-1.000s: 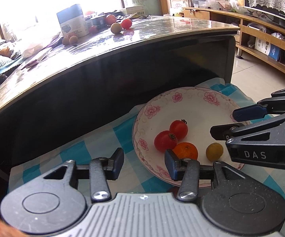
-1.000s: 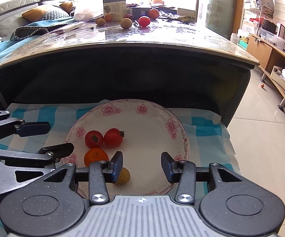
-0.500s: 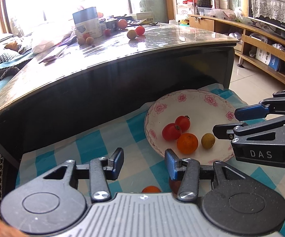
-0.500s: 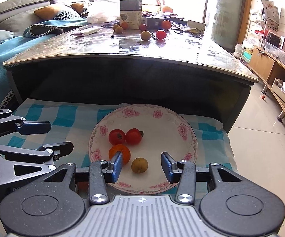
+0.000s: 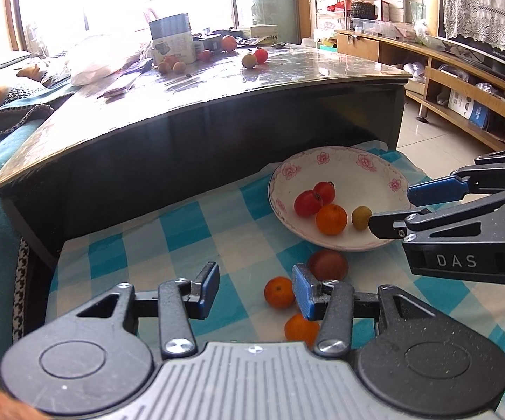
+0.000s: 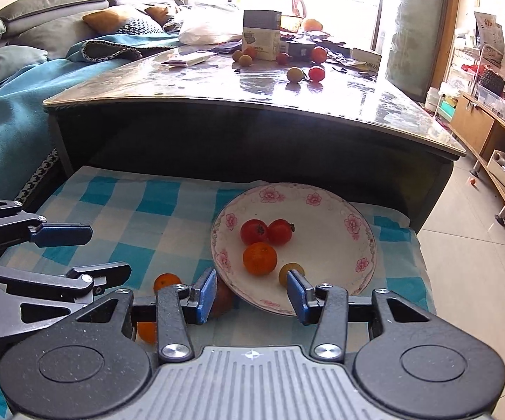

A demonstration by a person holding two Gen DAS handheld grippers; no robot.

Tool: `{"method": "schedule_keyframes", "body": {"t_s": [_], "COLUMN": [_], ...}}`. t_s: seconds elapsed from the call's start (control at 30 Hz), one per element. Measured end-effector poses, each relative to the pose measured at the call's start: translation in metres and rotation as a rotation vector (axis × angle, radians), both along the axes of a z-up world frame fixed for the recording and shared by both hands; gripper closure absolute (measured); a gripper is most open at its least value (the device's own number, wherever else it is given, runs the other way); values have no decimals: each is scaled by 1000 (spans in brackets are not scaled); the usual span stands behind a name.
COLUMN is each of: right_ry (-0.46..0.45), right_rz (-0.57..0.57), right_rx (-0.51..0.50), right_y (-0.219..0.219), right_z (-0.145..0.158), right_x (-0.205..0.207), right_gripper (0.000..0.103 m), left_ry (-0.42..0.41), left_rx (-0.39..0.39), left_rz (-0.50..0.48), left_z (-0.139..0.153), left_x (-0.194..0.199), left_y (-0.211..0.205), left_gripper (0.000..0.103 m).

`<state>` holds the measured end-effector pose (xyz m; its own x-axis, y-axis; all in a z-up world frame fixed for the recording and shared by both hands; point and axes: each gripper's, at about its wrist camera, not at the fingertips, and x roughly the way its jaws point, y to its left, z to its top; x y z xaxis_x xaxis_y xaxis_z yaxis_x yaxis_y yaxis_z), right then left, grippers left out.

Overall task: Organize fruits
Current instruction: 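Move both open tools back from the bowl toward the loose fruit on the cloth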

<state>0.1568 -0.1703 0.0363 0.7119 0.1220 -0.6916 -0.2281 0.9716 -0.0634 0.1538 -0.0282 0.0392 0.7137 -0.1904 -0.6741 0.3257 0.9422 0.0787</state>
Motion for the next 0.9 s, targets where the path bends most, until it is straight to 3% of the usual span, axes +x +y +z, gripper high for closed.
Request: {"method": "schedule_keyframes", "body": {"t_s": [0.9], "right_ry": [87], "right_rz": [21], "right_rx": [-3], "right_y": [28], "right_z": [-20], "right_x": [-36], "right_gripper": [64], "left_ry": [62], "left_rx": [-85], "left_rz": [38], "left_z": [-14], "left_x": [-38], "left_y": [28], "left_gripper": [48]}}
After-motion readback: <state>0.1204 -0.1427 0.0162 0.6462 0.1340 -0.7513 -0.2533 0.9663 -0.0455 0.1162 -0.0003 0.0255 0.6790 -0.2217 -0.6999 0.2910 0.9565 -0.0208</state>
